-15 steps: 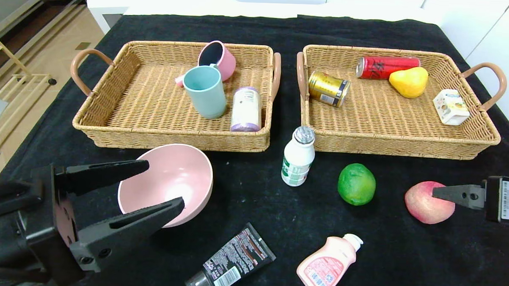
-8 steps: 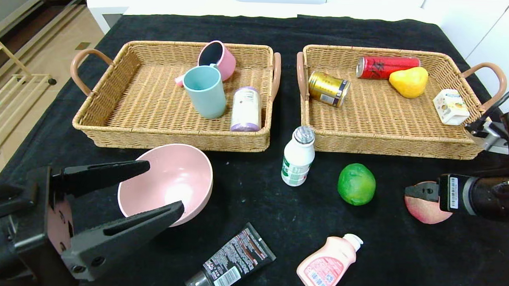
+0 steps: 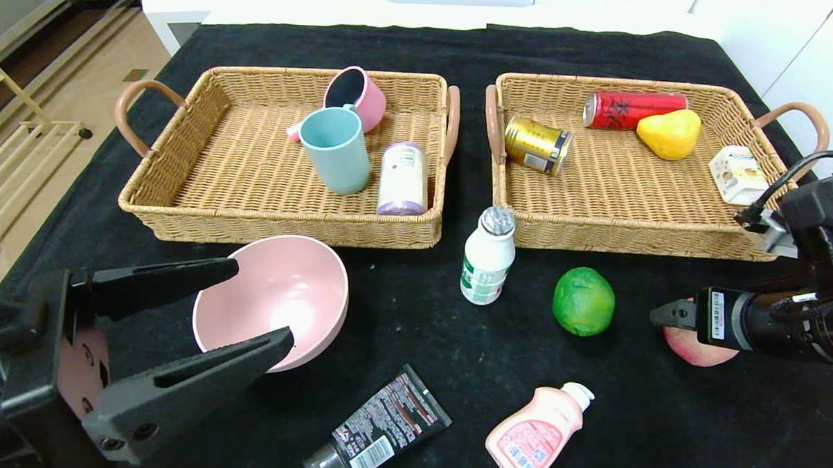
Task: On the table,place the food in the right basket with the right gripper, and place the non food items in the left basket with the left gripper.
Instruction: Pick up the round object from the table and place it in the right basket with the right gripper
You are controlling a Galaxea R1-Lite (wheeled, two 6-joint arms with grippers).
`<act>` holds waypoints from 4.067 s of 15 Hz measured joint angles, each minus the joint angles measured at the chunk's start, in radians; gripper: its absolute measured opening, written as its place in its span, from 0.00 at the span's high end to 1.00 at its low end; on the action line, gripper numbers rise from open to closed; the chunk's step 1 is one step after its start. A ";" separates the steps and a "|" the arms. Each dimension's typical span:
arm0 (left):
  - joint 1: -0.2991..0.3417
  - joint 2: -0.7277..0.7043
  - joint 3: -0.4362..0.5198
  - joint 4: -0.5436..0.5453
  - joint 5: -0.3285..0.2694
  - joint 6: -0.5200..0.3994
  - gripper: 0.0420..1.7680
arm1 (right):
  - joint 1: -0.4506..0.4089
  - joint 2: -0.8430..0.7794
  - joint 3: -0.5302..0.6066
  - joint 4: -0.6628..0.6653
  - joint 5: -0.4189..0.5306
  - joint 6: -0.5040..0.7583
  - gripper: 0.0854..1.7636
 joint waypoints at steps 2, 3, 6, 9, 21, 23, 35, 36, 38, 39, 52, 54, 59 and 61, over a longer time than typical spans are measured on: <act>0.000 -0.001 -0.003 0.000 0.000 0.000 0.03 | 0.001 0.007 0.000 0.000 0.000 0.007 0.03; 0.000 -0.002 -0.003 0.000 0.000 0.000 0.03 | 0.000 0.012 0.000 -0.001 -0.001 0.006 0.03; -0.001 -0.004 -0.003 0.000 0.000 0.000 0.03 | -0.001 0.026 0.000 -0.001 -0.002 0.009 0.03; -0.001 -0.010 -0.004 0.000 0.000 0.001 0.03 | -0.001 0.030 0.000 -0.001 0.000 0.009 0.15; -0.015 -0.024 -0.005 0.000 0.000 0.002 0.03 | 0.007 0.040 0.006 -0.003 -0.001 0.015 0.36; -0.015 -0.026 -0.005 0.000 0.000 0.003 0.03 | 0.011 0.037 0.006 -0.002 -0.001 0.017 0.36; -0.013 -0.024 -0.005 0.000 0.001 0.001 0.03 | 0.106 -0.111 -0.083 0.034 -0.066 -0.040 0.36; -0.013 -0.024 -0.006 0.000 0.001 0.002 0.03 | 0.108 -0.109 -0.110 0.034 -0.067 -0.065 0.36; -0.013 -0.024 -0.006 0.000 0.001 0.002 0.03 | 0.103 -0.093 -0.169 0.036 -0.069 -0.104 0.36; -0.013 -0.024 -0.006 0.000 0.001 0.002 0.03 | 0.100 -0.077 -0.210 0.036 -0.070 -0.118 0.36; -0.013 -0.022 -0.005 0.000 0.001 0.003 0.03 | -0.019 0.269 -0.675 -0.001 -0.044 -0.235 0.36; -0.013 -0.022 -0.006 0.000 0.001 0.004 0.03 | -0.024 0.300 -0.686 -0.059 -0.044 -0.235 0.36; -0.013 -0.023 -0.007 0.000 0.001 0.004 0.03 | -0.041 0.361 -0.687 -0.183 -0.040 -0.230 0.36; -0.013 -0.023 -0.007 0.000 0.001 0.004 0.03 | -0.044 0.372 -0.684 -0.185 -0.039 -0.229 0.36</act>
